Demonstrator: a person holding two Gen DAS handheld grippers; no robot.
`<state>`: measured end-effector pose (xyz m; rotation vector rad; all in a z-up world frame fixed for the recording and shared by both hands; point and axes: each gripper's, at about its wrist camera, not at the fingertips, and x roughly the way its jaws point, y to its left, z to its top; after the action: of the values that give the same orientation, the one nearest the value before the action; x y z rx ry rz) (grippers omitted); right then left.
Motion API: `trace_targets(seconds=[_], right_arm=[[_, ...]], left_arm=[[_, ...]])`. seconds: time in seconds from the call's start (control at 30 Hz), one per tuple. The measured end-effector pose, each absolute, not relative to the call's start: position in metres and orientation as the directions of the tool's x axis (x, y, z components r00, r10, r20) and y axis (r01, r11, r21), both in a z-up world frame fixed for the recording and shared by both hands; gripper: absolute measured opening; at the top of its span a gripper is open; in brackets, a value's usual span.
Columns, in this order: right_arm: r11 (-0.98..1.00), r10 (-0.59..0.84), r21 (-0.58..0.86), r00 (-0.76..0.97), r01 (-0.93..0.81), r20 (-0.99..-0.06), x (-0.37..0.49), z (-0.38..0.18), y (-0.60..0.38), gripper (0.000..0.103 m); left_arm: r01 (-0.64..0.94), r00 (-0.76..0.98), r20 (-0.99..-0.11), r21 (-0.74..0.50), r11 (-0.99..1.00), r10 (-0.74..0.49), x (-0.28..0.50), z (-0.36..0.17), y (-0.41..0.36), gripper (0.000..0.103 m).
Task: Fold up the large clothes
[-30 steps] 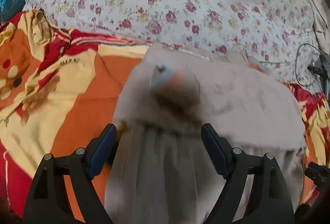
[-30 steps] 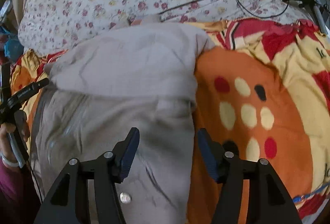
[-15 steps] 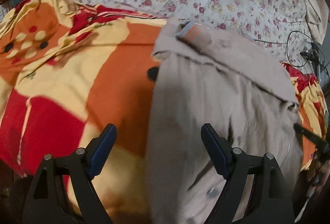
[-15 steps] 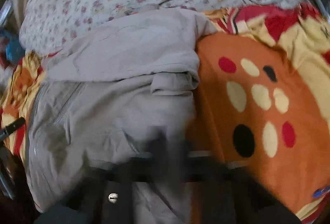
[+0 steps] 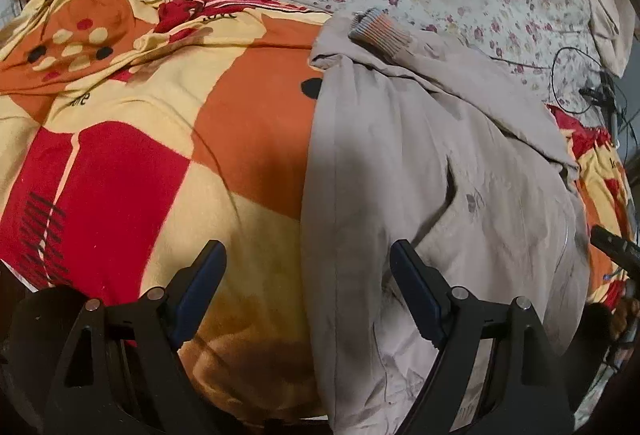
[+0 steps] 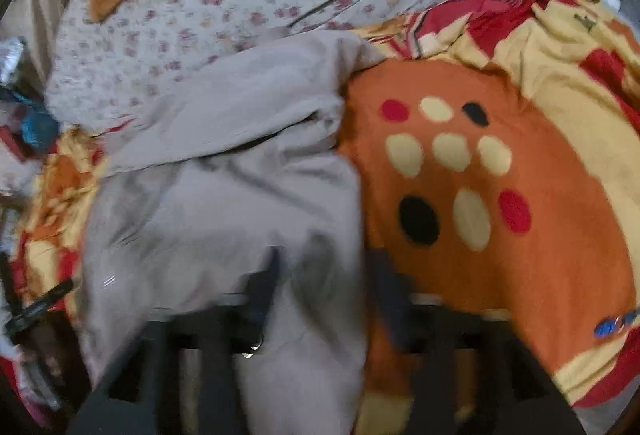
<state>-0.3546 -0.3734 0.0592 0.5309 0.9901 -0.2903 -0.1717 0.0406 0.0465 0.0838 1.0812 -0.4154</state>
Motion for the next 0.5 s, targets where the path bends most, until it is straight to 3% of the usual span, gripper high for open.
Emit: trace_targets(seconds=[0.17,0.27,0.3,0.37,0.5], right_arm=[[0.872,0.030,0.248,0.459,0.422,-0.888,-0.363,0.044,-0.350,0.060],[0.854,0.024,0.267,0.480,0.446,-0.877,-0.368,0.036,-0.347,0.054],[0.846,0.020,0.279,0.495,0.455,-0.869,-0.370,0.037,-0.349,0.048],[0.840,0.015,0.289,0.511,0.460,-0.859,-0.371,0.038,-0.350,0.012],[0.883,-0.052,0.201,0.515,0.424,-0.856,-0.374,0.047,-0.343,0.004]], left_arm=[[0.382,0.395,-0.870,-0.136,0.914,-0.295,-0.177,0.047,0.036,0.084],[0.384,0.397,-0.870,-0.131,0.914,-0.292,-0.180,0.048,0.036,0.084],[0.382,0.399,-0.870,-0.129,0.915,-0.289,-0.181,0.048,0.037,0.084],[0.378,0.394,-0.874,-0.127,0.917,-0.283,-0.182,0.047,0.038,0.084],[0.375,0.382,-0.881,-0.129,0.918,-0.280,-0.187,0.043,0.041,0.084]])
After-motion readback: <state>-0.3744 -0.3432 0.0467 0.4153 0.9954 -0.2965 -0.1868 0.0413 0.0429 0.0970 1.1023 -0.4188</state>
